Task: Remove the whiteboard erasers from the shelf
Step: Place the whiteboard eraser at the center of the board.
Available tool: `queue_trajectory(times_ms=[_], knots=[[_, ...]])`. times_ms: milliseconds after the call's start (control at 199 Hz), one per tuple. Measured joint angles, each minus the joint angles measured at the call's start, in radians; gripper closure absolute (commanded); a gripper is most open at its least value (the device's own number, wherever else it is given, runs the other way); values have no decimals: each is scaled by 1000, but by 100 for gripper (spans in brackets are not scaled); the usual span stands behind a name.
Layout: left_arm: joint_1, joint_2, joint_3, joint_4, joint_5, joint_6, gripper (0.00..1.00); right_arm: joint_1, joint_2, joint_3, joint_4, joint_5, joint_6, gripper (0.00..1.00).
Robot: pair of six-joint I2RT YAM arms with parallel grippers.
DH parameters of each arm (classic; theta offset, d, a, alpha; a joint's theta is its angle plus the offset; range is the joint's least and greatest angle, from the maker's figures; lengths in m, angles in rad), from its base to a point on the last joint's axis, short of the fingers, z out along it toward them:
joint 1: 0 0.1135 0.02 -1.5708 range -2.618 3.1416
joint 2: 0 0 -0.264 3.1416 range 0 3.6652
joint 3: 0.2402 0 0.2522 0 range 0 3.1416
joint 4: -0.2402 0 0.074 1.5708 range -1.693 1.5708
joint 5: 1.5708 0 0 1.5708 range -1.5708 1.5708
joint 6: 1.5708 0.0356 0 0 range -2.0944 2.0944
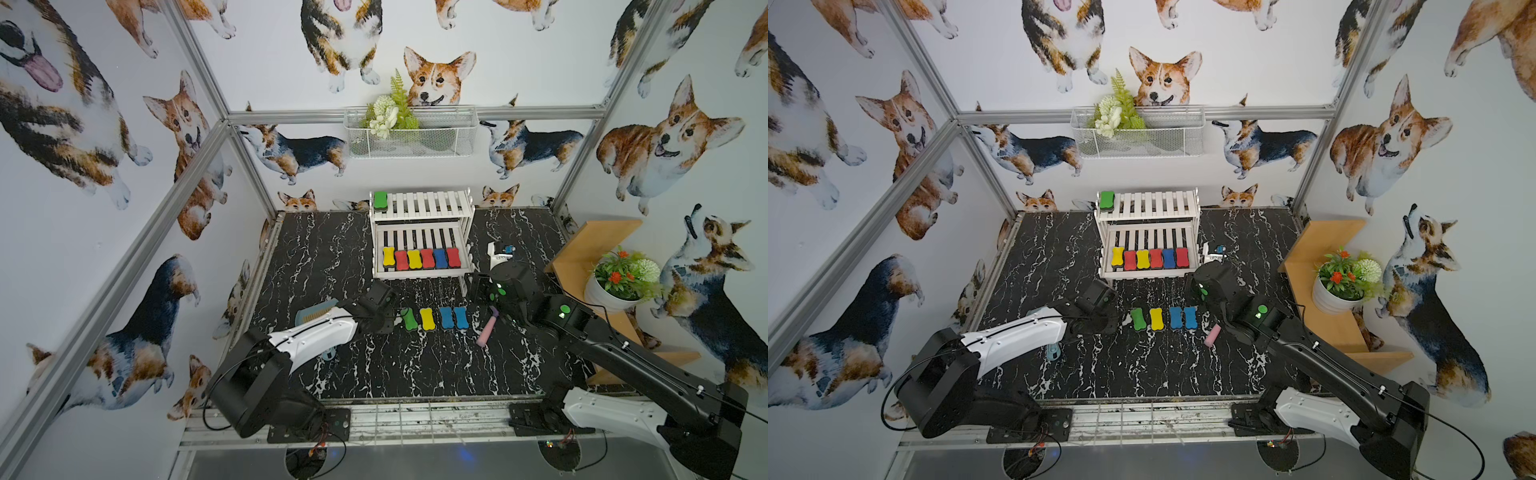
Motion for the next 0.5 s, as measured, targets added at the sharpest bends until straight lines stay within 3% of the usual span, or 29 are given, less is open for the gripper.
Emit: queue_trajectory(times_ms=[327,503], knots=[[0,99,42,50,-1,-1,69,0,-1,10,-16,19,3,49],[-6,117,49,70,3,-1,60,0,-4,10,-18,22,3,49]])
